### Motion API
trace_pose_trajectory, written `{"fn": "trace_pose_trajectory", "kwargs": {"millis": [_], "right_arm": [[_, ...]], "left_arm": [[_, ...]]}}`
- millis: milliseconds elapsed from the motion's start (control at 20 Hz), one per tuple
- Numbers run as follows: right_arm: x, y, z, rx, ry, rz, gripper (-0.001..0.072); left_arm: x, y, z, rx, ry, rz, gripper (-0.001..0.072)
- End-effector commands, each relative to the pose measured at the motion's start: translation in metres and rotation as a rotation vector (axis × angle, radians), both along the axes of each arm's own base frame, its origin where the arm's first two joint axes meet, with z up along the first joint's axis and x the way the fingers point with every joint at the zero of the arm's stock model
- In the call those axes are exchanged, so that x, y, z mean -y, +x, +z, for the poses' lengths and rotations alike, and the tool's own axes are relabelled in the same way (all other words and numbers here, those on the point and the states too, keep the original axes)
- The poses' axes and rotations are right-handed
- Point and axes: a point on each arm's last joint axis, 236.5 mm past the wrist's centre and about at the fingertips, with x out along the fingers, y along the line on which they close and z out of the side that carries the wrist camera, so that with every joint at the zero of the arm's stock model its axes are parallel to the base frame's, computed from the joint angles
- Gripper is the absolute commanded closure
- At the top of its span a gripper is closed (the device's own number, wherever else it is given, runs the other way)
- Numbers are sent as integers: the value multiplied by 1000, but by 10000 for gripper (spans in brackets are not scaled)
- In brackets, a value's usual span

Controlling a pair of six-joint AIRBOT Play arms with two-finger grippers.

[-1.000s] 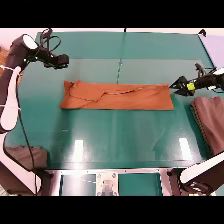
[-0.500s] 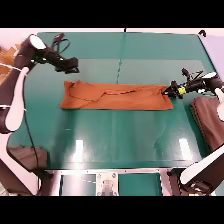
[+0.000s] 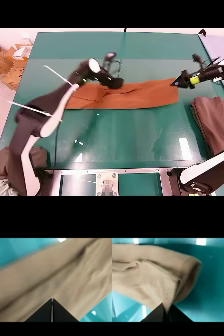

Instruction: Fold the shirts.

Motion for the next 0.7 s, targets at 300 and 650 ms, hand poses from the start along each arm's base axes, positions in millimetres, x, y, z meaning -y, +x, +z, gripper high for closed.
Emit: {"fn": "trace_pose_trajectory", "kwargs": {"millis": [300, 650], "right_arm": [[-29, -19, 140, 237, 18, 101, 700], [-54, -17, 176, 298, 145, 109, 700]], "left_arm": [[108, -46, -39, -105, -168, -16, 681], [52, -31, 27, -72, -145, -121, 680]]}}
